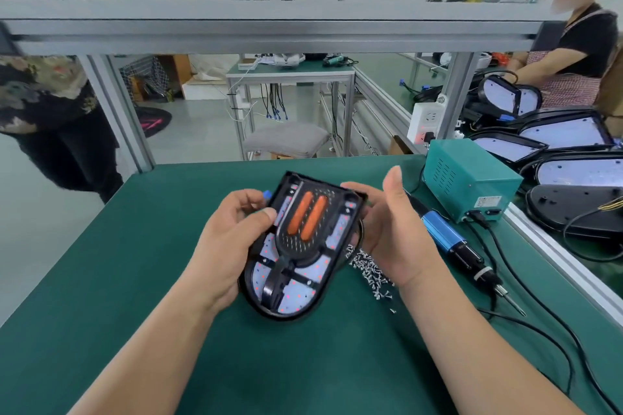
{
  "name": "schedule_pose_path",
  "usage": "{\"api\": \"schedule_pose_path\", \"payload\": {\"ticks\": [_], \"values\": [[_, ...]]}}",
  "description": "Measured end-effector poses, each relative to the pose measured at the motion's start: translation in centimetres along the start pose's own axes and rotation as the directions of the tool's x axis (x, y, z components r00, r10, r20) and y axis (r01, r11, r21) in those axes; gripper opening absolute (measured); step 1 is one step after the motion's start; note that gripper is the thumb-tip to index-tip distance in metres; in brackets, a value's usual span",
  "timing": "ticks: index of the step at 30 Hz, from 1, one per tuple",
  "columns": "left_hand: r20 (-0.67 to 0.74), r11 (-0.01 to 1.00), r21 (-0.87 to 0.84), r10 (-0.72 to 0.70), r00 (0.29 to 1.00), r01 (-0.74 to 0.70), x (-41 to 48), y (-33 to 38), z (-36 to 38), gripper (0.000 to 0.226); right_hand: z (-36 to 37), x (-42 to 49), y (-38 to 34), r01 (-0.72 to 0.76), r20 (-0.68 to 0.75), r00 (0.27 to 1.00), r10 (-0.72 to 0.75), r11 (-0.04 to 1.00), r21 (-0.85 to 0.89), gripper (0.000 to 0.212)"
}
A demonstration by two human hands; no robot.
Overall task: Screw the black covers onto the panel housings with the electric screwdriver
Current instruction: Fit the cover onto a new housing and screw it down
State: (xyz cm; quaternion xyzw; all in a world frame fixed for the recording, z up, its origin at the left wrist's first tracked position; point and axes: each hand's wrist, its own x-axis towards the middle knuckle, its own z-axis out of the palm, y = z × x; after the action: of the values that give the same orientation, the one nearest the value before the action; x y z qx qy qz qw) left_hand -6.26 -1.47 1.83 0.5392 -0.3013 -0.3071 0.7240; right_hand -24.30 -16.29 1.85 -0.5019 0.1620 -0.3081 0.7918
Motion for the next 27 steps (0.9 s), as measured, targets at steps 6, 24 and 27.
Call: {"api": "schedule_pose_path", "payload": {"ticks": [6, 24, 27], "values": [[-0.223, 0.969, -0.246, -0.075, 0.972, 0.018, 0.4, -1.2, 0.7, 0.020, 1.4, -0.2, 1.3, -0.089, 0.209, 0.972, 0.105, 0.992, -0.084, 0.063], [0.016, 0.925, -0.376, -0.061, 0.998, 0.063, 0.1, -2.2, 1.6, 0.028, 2.7, -0.5, -0.1, 0.209, -0.190, 0.950, -0.247, 0.958, -0.198, 0.028], [-0.004, 0.956, -0.280, -0.092, 0.996, 0.087, 0.5, -2.9, 1.1, 0.030, 1.8, -0.8, -1.4, 0.271, -0.234, 0.923, -0.304, 0.949, -0.162, 0.026]]}}
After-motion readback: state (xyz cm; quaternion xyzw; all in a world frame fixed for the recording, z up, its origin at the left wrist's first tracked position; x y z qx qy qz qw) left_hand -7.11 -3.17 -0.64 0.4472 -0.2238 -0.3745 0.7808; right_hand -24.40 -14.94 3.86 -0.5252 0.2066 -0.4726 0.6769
